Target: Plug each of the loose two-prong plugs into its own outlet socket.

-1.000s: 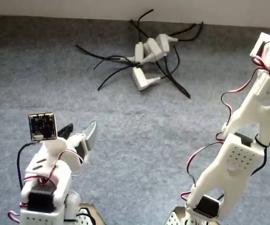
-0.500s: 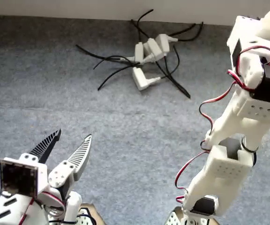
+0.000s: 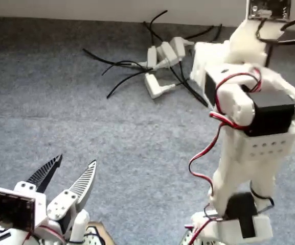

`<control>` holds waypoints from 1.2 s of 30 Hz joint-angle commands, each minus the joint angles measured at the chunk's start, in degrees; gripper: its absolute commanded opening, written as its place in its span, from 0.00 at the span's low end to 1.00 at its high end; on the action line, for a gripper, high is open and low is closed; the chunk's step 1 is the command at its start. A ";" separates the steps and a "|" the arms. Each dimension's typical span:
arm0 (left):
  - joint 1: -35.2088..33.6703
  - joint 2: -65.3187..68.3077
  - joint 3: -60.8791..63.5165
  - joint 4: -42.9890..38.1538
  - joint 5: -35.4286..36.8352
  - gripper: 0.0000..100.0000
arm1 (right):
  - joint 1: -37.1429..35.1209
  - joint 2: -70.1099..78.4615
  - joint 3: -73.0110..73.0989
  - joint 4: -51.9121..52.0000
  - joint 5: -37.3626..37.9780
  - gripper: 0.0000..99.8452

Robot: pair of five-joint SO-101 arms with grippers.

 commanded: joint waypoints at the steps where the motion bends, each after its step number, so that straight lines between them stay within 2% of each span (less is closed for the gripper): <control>1: 0.66 -0.22 -0.92 1.76 -0.44 0.25 | -2.24 -12.09 19.91 1.98 -0.53 0.09; 8: 0.66 -0.22 6.46 0.62 -0.44 0.25 | -2.07 -30.73 49.19 -5.23 -0.44 0.09; 15: 0.75 -0.22 13.76 -6.07 -0.53 0.25 | -2.07 -49.71 80.48 -21.41 -0.09 0.09; 20: 0.66 -0.22 28.97 -16.97 -0.53 0.25 | -2.07 -60.35 102.55 -33.63 10.02 0.09; 22: 0.66 -0.22 35.47 -21.19 -0.53 0.25 | -1.98 -63.25 110.11 -36.09 10.99 0.09; 28: 0.66 -0.22 43.65 -23.38 -0.18 0.25 | -1.80 -67.82 123.82 -39.87 10.81 0.09; 36: 0.66 -0.22 57.27 -29.36 -0.09 0.25 | 3.56 -73.27 139.91 -49.54 10.73 0.09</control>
